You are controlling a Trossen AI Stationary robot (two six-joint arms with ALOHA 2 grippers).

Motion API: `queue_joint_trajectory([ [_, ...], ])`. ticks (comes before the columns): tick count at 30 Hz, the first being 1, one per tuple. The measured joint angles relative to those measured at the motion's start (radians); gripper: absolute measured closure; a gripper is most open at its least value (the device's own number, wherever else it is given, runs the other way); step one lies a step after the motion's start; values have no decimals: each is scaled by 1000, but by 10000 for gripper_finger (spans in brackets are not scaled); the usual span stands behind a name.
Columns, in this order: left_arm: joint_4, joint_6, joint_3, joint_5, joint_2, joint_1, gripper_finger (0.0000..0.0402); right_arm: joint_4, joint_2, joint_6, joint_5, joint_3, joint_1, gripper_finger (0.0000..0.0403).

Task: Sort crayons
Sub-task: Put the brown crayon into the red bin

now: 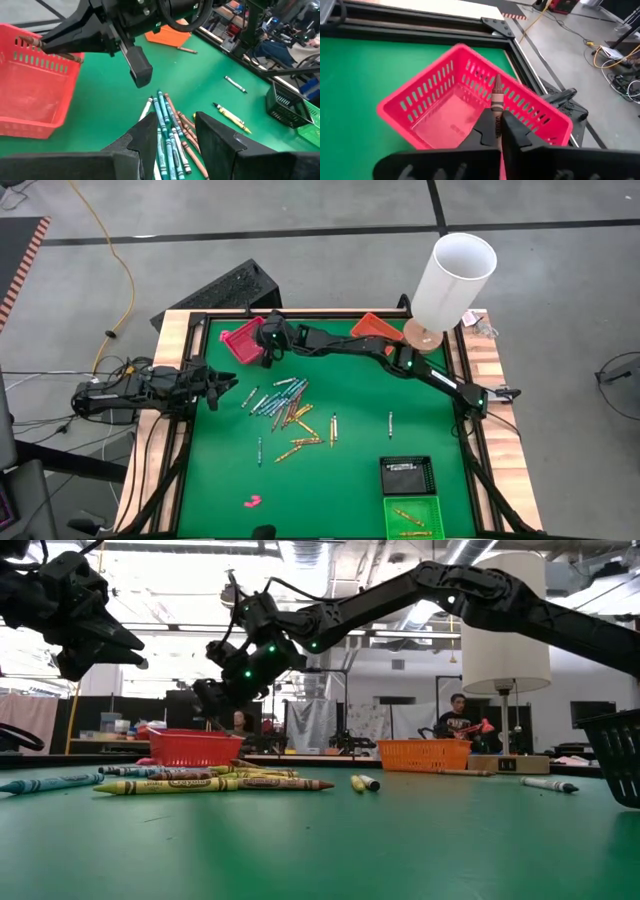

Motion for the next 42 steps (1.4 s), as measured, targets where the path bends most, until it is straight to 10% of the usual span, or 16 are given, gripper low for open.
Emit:
queue_joint_trajectory([
  [23, 1, -10, 0, -4, 0, 0, 281, -249, -126, -20, 113, 15, 60, 310],
  [35, 1, -76, 1, 10, 0, 0, 281, -1370, -531, 815, 212, 12, 177, 310],
  [42, 2, -91, 1, 63, 0, 0, 281, -1396, -749, 1046, 251, -265, 317, 310],
])
